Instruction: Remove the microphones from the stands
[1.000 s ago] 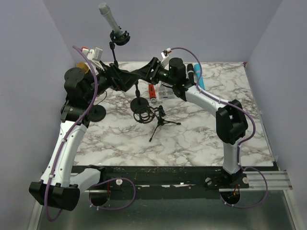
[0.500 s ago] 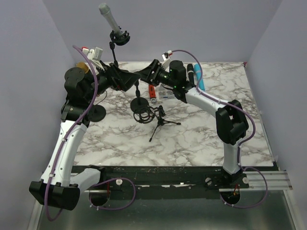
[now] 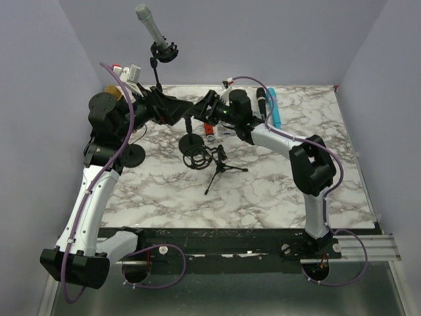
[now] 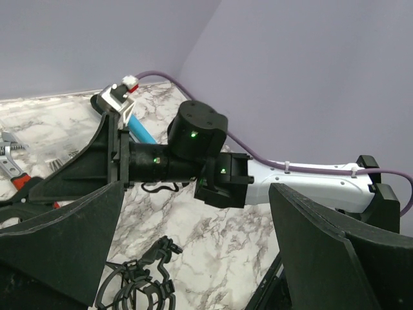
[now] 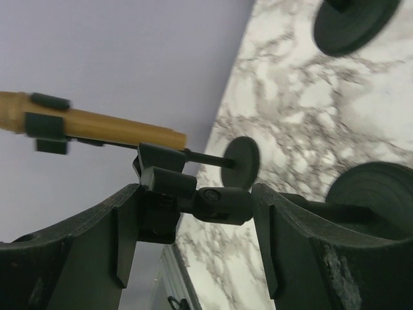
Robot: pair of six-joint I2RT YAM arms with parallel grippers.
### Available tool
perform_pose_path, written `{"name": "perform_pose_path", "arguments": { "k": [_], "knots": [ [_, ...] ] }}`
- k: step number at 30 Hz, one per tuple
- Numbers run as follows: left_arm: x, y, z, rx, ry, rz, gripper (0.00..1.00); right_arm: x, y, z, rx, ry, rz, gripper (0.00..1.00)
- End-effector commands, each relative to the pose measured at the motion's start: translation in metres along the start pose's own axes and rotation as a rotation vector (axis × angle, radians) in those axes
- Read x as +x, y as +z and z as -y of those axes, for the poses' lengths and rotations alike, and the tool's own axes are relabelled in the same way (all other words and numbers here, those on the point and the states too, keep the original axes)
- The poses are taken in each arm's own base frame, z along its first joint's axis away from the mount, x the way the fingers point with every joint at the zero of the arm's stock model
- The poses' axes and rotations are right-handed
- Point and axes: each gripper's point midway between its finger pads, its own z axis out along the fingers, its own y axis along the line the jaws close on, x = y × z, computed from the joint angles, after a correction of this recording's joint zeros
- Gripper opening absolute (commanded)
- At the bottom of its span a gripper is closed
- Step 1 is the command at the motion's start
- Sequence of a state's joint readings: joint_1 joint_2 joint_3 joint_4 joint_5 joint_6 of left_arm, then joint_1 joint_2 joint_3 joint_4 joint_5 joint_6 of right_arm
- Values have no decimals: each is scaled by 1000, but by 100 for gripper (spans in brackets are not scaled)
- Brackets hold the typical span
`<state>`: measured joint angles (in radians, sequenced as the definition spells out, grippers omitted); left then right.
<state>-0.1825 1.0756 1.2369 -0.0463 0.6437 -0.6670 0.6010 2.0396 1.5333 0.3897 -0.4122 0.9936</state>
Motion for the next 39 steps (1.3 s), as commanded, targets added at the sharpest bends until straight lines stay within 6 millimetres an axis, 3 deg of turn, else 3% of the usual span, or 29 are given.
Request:
{"name": "perform_pose_path", "arguments": {
  "k": [1, 8, 14, 19, 27, 33, 39],
  "knots": [
    [-8, -1, 8, 31, 16, 13, 99, 65, -4, 94, 240, 57, -159, 73],
    [-7, -1, 8, 31, 16, 12, 99, 64, -2, 95, 244, 50, -158, 73],
    [-7, -1, 8, 31, 18, 11, 99, 54, 2, 81, 222, 18, -150, 80],
    [-8, -1, 8, 26, 24, 14, 99, 39, 5, 60, 191, -24, -134, 90],
    [-3, 4, -5, -5, 22, 2, 99, 0, 3, 7, 142, -108, -75, 100],
    [-1, 7, -17, -54, 63, -5, 99, -20, -31, -30, 136, -192, -2, 100],
    [-9, -3, -52, -275, 111, 23, 99, -5, -91, -29, 199, -302, 4, 100]
  ]
}}
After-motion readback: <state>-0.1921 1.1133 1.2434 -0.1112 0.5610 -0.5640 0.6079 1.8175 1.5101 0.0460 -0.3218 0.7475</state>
